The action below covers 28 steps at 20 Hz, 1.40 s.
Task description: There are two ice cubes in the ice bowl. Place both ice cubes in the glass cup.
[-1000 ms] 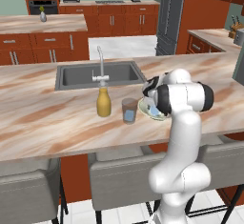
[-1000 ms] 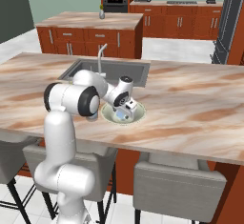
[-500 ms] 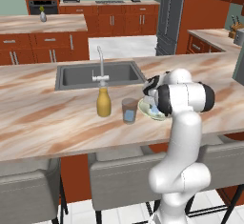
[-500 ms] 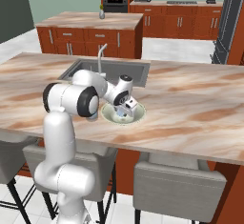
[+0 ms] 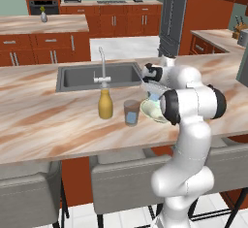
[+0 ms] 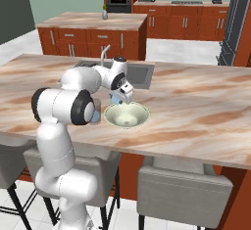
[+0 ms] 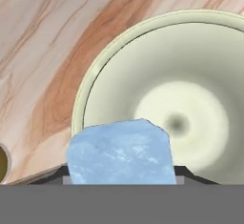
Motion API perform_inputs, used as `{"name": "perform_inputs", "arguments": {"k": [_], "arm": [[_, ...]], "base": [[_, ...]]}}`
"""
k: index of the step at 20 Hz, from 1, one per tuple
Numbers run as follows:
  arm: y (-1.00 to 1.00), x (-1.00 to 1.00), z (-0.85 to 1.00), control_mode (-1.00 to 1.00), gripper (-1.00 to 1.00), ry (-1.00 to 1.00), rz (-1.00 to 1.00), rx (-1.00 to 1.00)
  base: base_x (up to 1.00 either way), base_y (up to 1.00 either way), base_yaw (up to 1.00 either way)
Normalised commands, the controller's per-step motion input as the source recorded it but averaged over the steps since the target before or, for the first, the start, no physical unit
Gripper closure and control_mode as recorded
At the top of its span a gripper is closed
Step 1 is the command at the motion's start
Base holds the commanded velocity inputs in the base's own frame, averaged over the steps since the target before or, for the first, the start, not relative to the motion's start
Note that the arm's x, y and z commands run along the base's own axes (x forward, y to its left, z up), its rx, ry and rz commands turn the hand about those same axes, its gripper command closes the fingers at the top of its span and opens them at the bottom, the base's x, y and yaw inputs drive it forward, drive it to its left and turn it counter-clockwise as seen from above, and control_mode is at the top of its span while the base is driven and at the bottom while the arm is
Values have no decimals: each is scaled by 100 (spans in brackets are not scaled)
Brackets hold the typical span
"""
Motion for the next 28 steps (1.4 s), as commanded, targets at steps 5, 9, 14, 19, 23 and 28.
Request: {"name": "perform_inputs", "arguments": {"k": [5,9,14,19,23,28], "arm": [[99,2,62,-100,100,21,-1,-7],[100,12,7,-100,100,27,0,-9],[77,14,-7,-100,100,21,0,-7],[4,4,-34,-100,100,5,1,-2],[-34,0,-33,-100,100,0,4,-4],[-28,0,-41,-100,100,0,6,-2]], "base": [[0,0,0],[0,0,0],[0,0,0],[0,0,0],[0,0,0],[0,0,0]]}}
